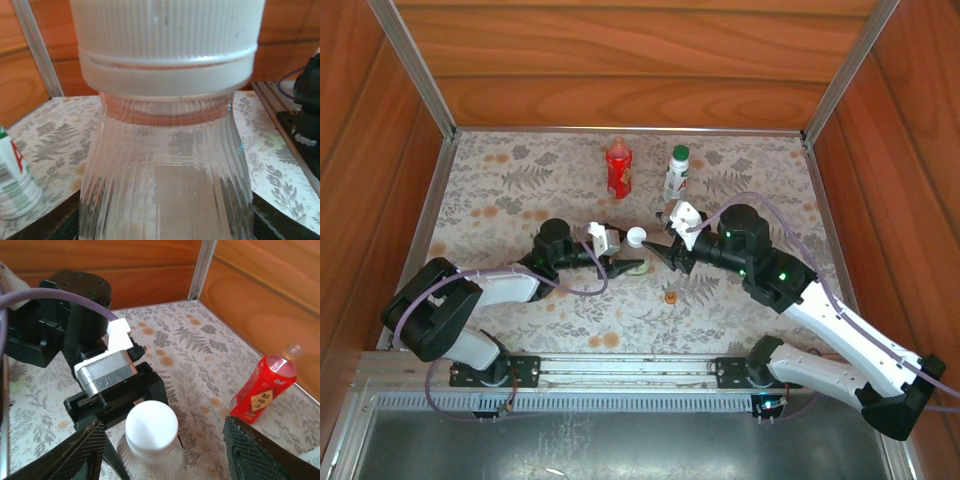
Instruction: Screw on the bottle caps
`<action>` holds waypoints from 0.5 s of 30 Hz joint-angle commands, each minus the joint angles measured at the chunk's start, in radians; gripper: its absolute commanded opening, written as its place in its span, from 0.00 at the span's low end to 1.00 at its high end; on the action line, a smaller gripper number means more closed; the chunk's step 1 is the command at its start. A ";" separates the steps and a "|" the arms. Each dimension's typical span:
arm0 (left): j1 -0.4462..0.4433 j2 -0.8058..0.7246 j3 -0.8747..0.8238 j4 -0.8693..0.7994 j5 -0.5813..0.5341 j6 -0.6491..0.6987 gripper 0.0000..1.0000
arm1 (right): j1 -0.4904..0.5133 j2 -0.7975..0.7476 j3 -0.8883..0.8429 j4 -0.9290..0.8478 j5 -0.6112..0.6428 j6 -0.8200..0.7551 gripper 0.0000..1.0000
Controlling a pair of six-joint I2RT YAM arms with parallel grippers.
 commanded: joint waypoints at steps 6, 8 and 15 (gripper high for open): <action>0.002 -0.002 0.018 0.012 0.084 -0.004 0.60 | -0.002 0.153 0.163 -0.233 -0.137 -0.034 0.66; 0.002 -0.003 0.018 0.011 0.086 -0.004 0.60 | -0.001 0.180 0.161 -0.210 -0.129 -0.027 0.67; 0.002 -0.007 0.021 0.006 0.097 -0.010 0.60 | -0.002 0.252 0.169 -0.190 -0.072 -0.023 0.63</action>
